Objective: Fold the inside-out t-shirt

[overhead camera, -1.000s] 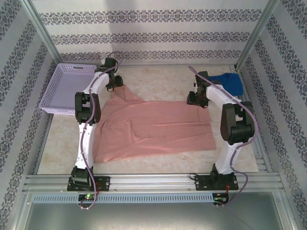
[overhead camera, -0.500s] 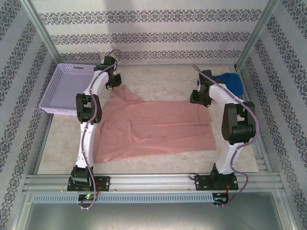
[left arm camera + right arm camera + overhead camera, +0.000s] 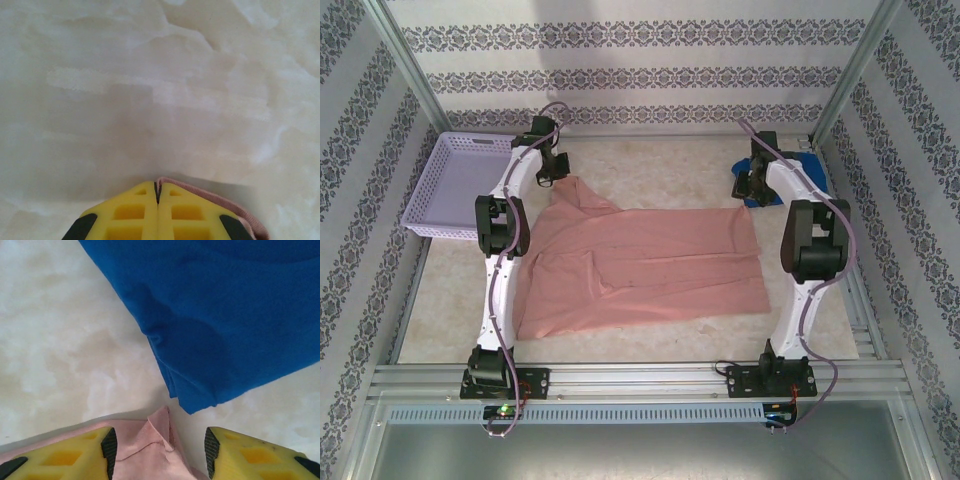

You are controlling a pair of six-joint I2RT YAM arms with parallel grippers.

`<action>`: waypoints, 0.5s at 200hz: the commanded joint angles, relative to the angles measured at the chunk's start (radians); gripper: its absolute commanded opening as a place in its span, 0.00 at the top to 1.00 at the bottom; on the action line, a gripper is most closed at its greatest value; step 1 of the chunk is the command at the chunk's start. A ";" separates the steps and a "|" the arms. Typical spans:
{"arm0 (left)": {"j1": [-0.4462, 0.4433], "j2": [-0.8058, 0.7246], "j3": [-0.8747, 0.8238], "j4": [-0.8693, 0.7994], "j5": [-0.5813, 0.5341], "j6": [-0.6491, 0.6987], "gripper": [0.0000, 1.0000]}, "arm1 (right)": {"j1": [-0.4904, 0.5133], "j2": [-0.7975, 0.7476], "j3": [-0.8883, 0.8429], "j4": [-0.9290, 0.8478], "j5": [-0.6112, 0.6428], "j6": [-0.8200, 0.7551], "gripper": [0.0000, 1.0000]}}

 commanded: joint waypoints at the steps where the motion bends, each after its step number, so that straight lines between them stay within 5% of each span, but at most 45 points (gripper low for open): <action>1: 0.023 -0.052 0.030 0.004 0.001 0.014 1.00 | 0.012 0.044 0.039 -0.069 0.013 -0.023 0.51; 100: 0.035 -0.055 0.038 0.001 0.001 0.031 1.00 | 0.022 0.245 0.253 -0.147 0.027 -0.064 0.80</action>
